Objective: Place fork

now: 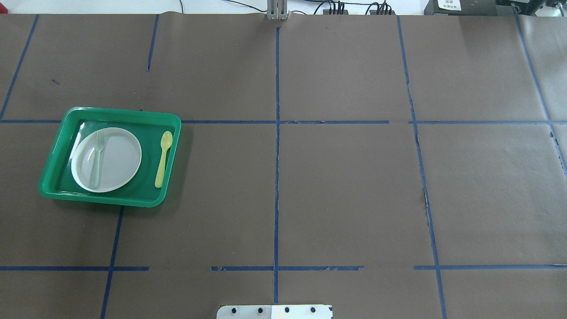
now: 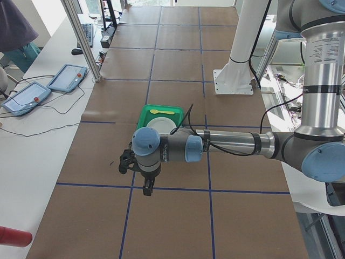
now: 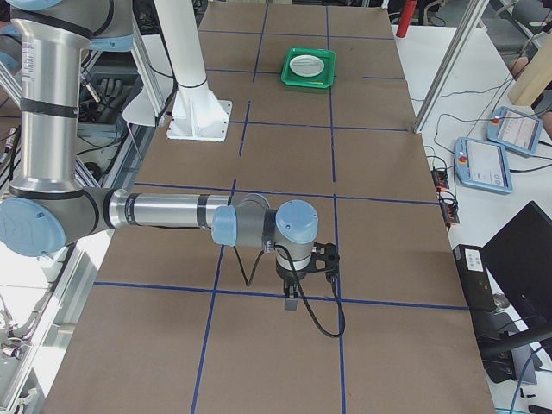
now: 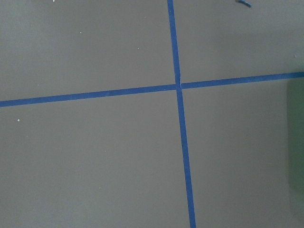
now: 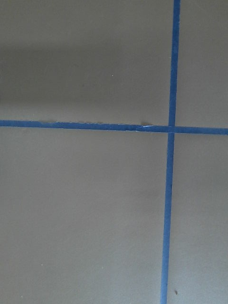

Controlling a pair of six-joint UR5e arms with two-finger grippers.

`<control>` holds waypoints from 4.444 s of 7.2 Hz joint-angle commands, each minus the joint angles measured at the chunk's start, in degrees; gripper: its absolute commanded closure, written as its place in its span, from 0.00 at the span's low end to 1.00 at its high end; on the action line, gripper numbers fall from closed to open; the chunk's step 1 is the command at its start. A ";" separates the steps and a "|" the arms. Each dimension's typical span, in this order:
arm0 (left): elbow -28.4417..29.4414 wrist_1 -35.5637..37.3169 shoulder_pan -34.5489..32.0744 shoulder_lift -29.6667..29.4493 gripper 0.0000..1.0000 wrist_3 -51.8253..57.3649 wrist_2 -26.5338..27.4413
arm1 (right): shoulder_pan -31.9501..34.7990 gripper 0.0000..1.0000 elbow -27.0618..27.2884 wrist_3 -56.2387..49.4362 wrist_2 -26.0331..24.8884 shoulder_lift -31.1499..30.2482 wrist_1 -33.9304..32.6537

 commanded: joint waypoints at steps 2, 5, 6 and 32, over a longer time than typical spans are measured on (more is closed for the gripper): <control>-0.13 -0.42 0.17 -0.43 0.00 -0.19 0.38 | 0.00 0.00 0.00 0.00 0.00 0.00 0.00; -6.59 -0.68 4.10 -2.19 0.00 -13.35 -0.06 | 0.00 0.00 0.00 0.00 0.00 0.00 0.00; -10.63 -0.94 9.35 -2.80 0.00 -22.68 -0.06 | 0.00 0.00 -0.09 0.00 0.00 0.00 0.00; 2.16 -28.19 46.67 -10.63 0.47 -64.17 17.60 | 0.00 0.00 -0.09 0.09 0.00 0.00 0.00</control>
